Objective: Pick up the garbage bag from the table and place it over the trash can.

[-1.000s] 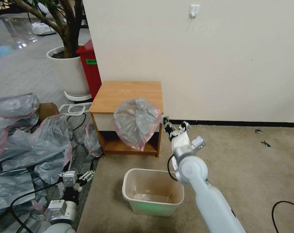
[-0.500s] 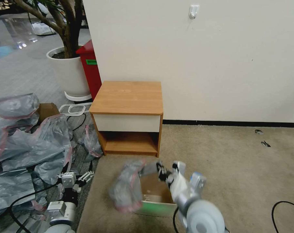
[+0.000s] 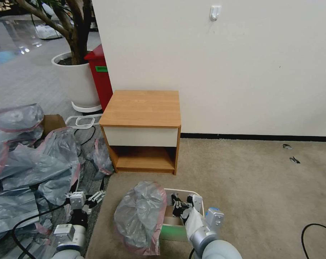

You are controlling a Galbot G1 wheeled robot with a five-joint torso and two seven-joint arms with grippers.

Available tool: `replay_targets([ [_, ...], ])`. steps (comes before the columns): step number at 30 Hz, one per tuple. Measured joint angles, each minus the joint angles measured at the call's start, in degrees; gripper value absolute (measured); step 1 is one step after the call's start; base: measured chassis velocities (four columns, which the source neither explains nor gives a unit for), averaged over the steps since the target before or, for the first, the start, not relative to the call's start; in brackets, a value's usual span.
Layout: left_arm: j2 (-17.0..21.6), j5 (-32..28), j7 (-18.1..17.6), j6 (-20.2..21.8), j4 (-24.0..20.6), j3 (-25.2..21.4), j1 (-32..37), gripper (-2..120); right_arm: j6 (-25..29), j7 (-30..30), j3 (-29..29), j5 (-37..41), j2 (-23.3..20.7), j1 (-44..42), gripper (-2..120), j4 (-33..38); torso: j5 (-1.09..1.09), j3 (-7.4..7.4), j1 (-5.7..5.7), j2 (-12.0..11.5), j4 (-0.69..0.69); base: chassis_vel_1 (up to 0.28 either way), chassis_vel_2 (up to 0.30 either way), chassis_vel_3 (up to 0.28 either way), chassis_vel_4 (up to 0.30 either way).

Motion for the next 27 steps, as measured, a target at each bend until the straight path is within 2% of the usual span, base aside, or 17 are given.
replay_targets([
  [2,0.1,0.3,0.0,0.1,-0.2,0.3,0.1,100,-0.1,0.6,0.0,-0.2,0.1,-0.1,10,0.2,0.01,0.00,0.00,0.0,0.00,0.000,0.000,0.000,0.000],
  [5,1.1,0.4,0.6,1.1,-1.5,1.4,0.8,100,-0.9,2.6,0.1,-0.5,0.0,-0.4,25,1.2,0.00,0.00,0.00,0.0,0.00,0.000,0.000,0.000,0.000],
  [7,1.4,-0.1,1.2,1.8,-2.0,1.6,1.1,100,-1.1,3.0,0.2,-0.7,-0.1,-0.6,29,1.5,0.00,0.00,0.00,0.0,0.00,0.000,0.000,0.000,0.000],
  [9,2.3,-2.3,5.2,4.1,-3.9,1.7,2.5,100,-1.4,3.5,0.5,-1.8,-0.5,-1.4,39,1.9,0.00,0.00,0.00,0.0,0.00,0.000,0.000,0.000,0.000],
  [11,3.3,-4.3,12.4,5.8,-5.6,1.1,4.2,100,-1.2,3.7,1.0,-3.0,-0.7,-2.0,46,2.2,0.01,0.00,0.00,0.0,0.00,0.000,0.000,0.000,0.000],
  [12,3.3,-4.3,12.4,5.8,-5.6,1.1,4.2,100,-1.2,3.7,1.0,-3.0,-0.7,-2.0,46,2.2,0.01,0.00,0.00,0.0,0.00,0.000,0.000,0.000,0.000],
  [13,3.9,-4.8,16.1,5.8,-6.2,0.7,4.8,100,-1.0,3.7,1.5,-3.5,-0.7,-2.4,52,2.7,0.01,0.00,0.00,0.0,0.00,0.000,0.000,0.000,0.000],
  [15,4.8,-5.1,19.8,4.7,-6.9,0.2,5.3,100,-0.6,3.9,3.0,-4.1,-0.4,-3.0,61,3.6,0.01,0.00,0.00,0.0,0.00,0.000,0.000,0.000,0.000],
  [17,5.3,-5.2,20.7,3.4,-7.3,0.1,5.4,100,-0.3,4.0,4.0,-4.4,-0.3,-3.4,67,4.2,0.01,0.00,0.00,0.0,0.00,0.000,0.000,0.000,0.000],
  [19,5.7,-4.6,20.9,1.9,-7.6,0.0,5.4,100,0.0,4.0,4.9,-4.5,-0.2,-3.7,71,4.8,0.00,0.00,0.00,0.0,0.00,0.000,0.000,0.000,0.000],
  [21,6.4,-3.8,20.3,-2.5,-8.8,0.2,5.6,100,0.7,3.7,6.5,-4.7,-0.1,-4.3,83,5.8,0.00,0.00,0.00,0.0,0.00,0.000,0.000,0.000,0.000],
  [22,6.6,-3.2,18.6,-3.2,-9.5,0.5,5.6,100,1.0,3.6,7.0,-4.8,0.0,-4.4,84,5.9,0.00,0.00,0.00,0.0,0.00,0.000,0.000,0.000,0.000],
  [23,6.6,-3.2,18.6,-3.2,-9.5,0.5,5.6,100,1.0,3.6,7.0,-4.8,0.0,-4.4,84,5.9,0.00,0.00,0.00,0.0,0.00,0.000,0.000,0.000,0.000],
  [24,7.0,-2.8,15.1,-3.2,-10.7,1.3,5.5,100,1.4,3.3,7.7,-4.9,0.2,-4.4,90,6.1,0.01,0.00,0.00,0.0,0.00,0.000,0.000,0.000,0.000],
  [25,7.7,-3.1,10.5,-0.8,-13.2,2.8,5.1,100,2.1,2.9,8.7,-5.1,0.7,-4.3,96,6.2,0.01,0.00,0.00,0.0,0.00,0.000,0.000,0.000,0.000],
  [26,8.3,-3.7,8.5,3.5,-15.1,3.6,4.8,100,2.7,2.6,9.2,-5.3,1.3,-4.2,99,6.3,0.01,0.00,0.00,0.0,-0.01,0.000,0.000,0.000,0.000],
  [27,8.3,-3.7,8.5,3.5,-15.1,3.6,4.8,100,2.7,2.6,9.2,-5.3,1.3,-4.2,99,6.3,0.01,0.00,0.00,0.0,-0.01,0.000,0.000,0.000,0.000],
])
